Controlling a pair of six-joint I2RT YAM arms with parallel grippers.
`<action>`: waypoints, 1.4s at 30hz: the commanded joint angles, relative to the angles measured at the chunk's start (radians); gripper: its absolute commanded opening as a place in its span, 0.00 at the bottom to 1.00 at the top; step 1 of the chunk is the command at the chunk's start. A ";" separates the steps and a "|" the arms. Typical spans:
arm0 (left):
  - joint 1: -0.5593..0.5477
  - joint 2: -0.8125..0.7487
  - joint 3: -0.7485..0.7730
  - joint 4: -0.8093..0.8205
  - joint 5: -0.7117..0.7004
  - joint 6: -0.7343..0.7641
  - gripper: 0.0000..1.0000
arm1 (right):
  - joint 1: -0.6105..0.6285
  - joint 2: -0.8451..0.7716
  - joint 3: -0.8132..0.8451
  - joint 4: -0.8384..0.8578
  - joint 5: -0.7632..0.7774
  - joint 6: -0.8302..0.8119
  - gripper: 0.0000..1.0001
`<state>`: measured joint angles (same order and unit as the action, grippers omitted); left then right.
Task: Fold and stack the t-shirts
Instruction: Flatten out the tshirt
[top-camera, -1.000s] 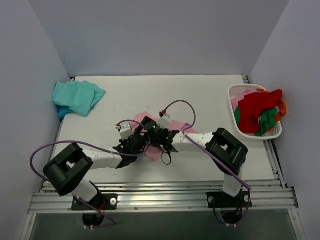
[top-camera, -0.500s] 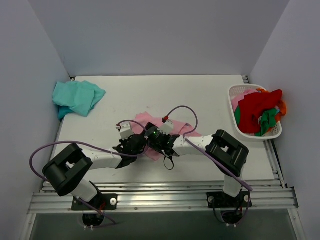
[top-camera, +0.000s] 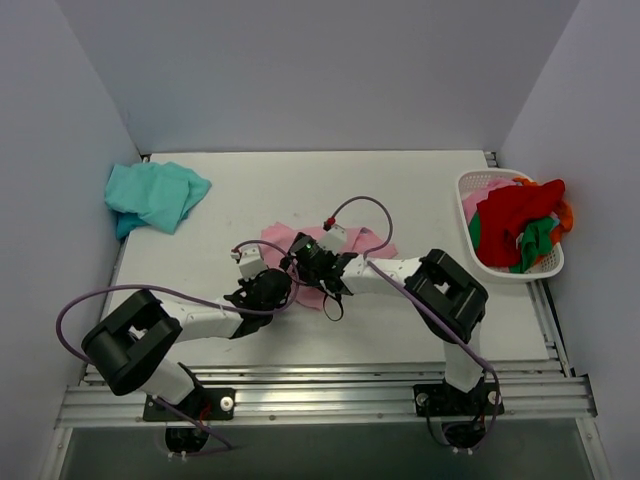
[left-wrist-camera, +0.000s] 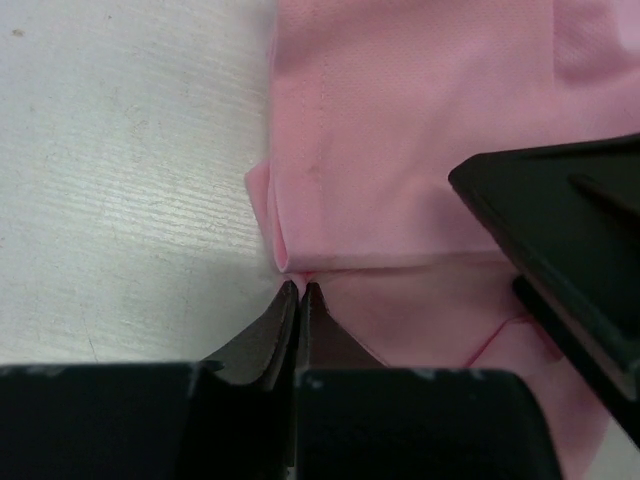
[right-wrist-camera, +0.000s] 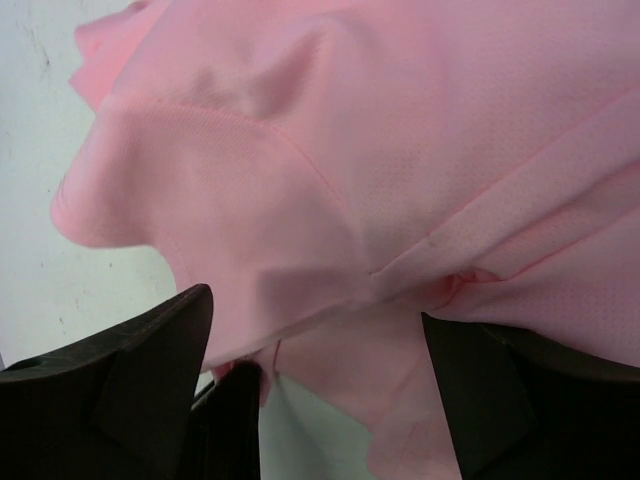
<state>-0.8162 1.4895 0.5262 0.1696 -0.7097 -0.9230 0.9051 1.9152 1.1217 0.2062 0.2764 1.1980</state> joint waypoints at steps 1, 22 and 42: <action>0.002 -0.026 -0.008 0.021 0.000 0.000 0.02 | -0.023 0.028 0.041 -0.071 0.001 -0.040 0.78; 0.002 -0.002 -0.014 0.051 0.007 0.000 0.02 | -0.026 0.097 0.213 -0.090 -0.054 -0.081 0.51; 0.000 -0.031 -0.028 0.035 -0.019 0.010 0.02 | -0.029 0.084 0.182 -0.077 -0.060 -0.098 0.00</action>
<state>-0.8162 1.4887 0.5011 0.1898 -0.7036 -0.9226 0.8776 2.0693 1.3186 0.1581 0.1795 1.1187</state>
